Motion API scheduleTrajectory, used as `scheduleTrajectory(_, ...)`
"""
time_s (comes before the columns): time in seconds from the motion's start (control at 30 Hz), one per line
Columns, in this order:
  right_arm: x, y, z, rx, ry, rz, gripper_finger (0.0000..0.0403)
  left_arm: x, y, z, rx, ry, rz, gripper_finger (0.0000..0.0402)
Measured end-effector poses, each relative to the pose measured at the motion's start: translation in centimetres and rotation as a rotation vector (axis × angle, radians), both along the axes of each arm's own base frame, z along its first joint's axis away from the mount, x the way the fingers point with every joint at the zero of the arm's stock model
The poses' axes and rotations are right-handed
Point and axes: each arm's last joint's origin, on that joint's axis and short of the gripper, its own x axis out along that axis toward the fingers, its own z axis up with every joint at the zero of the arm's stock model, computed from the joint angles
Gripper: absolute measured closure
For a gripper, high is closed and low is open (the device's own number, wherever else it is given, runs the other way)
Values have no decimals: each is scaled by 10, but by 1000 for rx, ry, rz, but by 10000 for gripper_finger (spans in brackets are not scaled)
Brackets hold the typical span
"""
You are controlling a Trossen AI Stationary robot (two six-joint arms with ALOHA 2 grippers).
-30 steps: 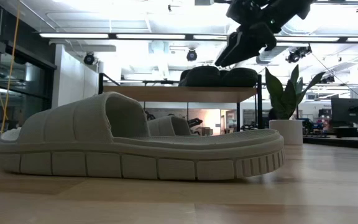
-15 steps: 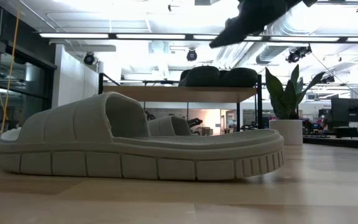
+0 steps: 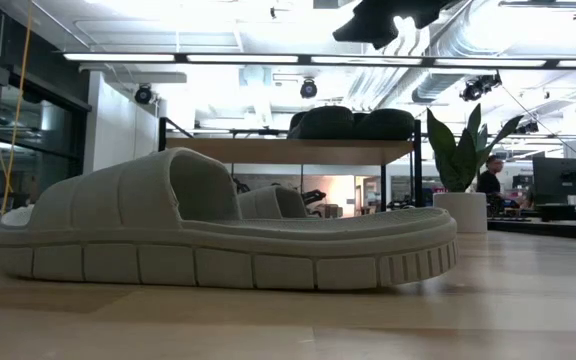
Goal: Pick and place slides into the shelf
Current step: Put the bottom white slide on the shelf
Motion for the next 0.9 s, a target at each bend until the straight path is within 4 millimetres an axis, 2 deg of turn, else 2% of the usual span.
scheduleTrajectory(0.2, 5, 2, -7, -31, 16, -27, 174, 0, 1, -10, 9, 8, 17, 252)
scheduleTrajectory(0.63, 6, 2, -5, -24, -3, -30, 174, -2, 1, -32, -65, 28, 56, 252)
scheduleTrajectory(0.77, 6, 2, -5, -24, -3, -30, 174, -1, 0, -39, -135, -18, 95, 252)
scheduleTrajectory(0.9, 6, 2, -5, -24, -3, -30, 174, 1, -3, -54, -224, -52, 122, 252)
